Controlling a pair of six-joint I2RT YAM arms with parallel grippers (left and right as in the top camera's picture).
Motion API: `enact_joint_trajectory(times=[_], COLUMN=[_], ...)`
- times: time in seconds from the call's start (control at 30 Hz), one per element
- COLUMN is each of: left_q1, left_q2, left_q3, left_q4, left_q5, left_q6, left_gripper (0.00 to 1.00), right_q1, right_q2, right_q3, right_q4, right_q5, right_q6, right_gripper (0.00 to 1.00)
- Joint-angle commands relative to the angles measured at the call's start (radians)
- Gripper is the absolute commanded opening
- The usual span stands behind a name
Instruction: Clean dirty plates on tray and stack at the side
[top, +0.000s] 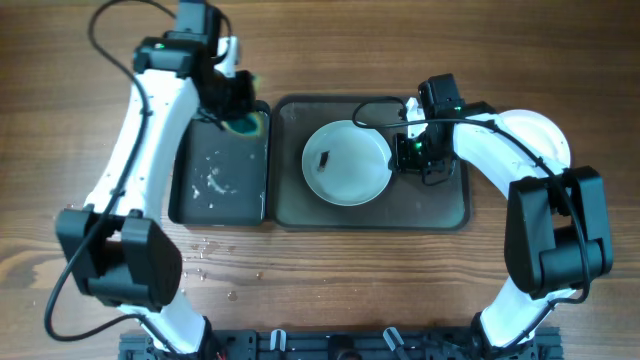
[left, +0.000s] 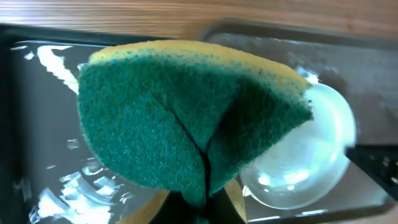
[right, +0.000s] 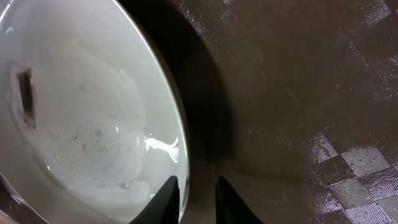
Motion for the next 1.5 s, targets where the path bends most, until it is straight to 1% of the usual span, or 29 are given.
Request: enact_joint_trajectory(times=[0.0,0.07,0.17,0.3,0.37,0.43,0.53,0.57,0.63,0.83,1.0,1.1,1.17,1.47], left_q1=[-0.082,-0.122,-0.163,-0.191,-0.196,-0.196,-0.196,-0.196,-0.196,-0.222,-0.254,-0.259,-0.265,-0.317], left_q2=[0.0,0.0,0.003,0.017,0.03,0.045,0.057,0.057,0.063,0.069,0.072,0.083,0.098,0.218], left_q3=[0.01,0.01,0.007,-0.003,-0.004,-0.004,-0.004,-0.004,-0.004,-0.055,-0.151,-0.203,-0.215,-0.215], left_q4=[0.031,0.053,0.076,0.093,0.093,0.094,0.094,0.094,0.094,0.114,0.235,0.295,0.308,0.338], left_q5=[0.054,0.053,0.053,0.053,0.053,0.053,0.053,0.053,0.053,0.054,0.053,0.058,0.061,0.08], left_q6=[-0.03,-0.056,-0.056,-0.064,-0.064,-0.064,-0.064,-0.064,-0.064,-0.064,-0.114,-0.167,-0.188,-0.19], left_gripper=[0.04,0.04,0.04,0.04,0.04,0.04,0.04,0.04,0.04,0.04,0.04,0.04,0.04,0.04], right_q1=[0.005,0.006,0.006,0.006,0.011,0.019,0.021,0.021,0.021,0.028,0.046,0.049,0.049,0.049], right_q2=[0.015,0.015,0.016,0.02,0.031,0.043,0.044,0.044,0.044,0.044,0.044,0.044,0.044,0.044], right_q3=[-0.009,-0.009,-0.009,-0.009,-0.009,-0.009,-0.009,-0.009,-0.009,-0.009,-0.009,-0.009,-0.009,-0.009], right_q4=[0.006,0.009,0.016,0.02,0.025,0.033,0.04,0.042,0.045,0.053,0.066,0.066,0.067,0.067], right_q5=[0.004,0.004,0.004,0.004,0.004,0.004,0.0,0.001,0.0,0.0,0.0,0.0,0.001,0.001], right_q6=[0.014,0.014,0.014,0.024,0.036,0.039,0.039,0.039,0.041,0.049,0.049,0.049,0.049,0.049], right_gripper=[0.19,0.17,0.14,0.18,0.18,0.15,0.13,0.11,0.04,0.04,0.04,0.04,0.04,0.04])
